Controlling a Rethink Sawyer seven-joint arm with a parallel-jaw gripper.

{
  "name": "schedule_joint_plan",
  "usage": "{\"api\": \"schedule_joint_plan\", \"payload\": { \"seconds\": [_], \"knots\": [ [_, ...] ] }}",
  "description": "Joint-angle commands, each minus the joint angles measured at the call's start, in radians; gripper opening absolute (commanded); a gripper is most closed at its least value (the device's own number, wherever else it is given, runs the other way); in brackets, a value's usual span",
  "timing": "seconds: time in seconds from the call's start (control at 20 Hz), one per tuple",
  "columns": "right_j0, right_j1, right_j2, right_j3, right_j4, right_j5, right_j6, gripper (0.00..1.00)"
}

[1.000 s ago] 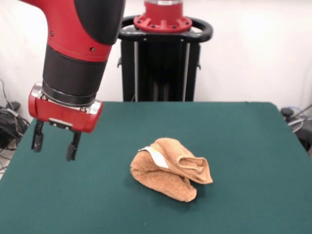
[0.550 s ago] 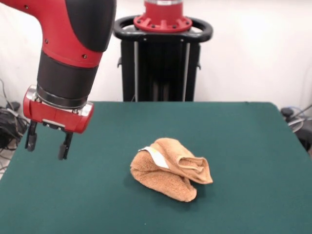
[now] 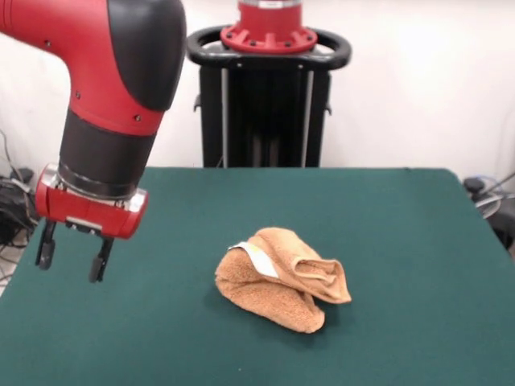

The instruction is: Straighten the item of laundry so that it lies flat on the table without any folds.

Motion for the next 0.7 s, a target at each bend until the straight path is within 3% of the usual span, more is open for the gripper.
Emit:
{"api": "schedule_joint_plan", "payload": {
  "seconds": [0.05, 0.35, 0.7],
  "knots": [
    [-0.041, 0.1, 0.107, 0.101, -0.024, -0.111, 0.063, 1.0],
    [-0.093, 0.131, 0.187, 0.096, 0.034, -0.102, 0.053, 1.0],
    [-0.095, 0.188, 0.196, 0.053, 0.048, -0.098, 0.085, 1.0]
  ]
}}
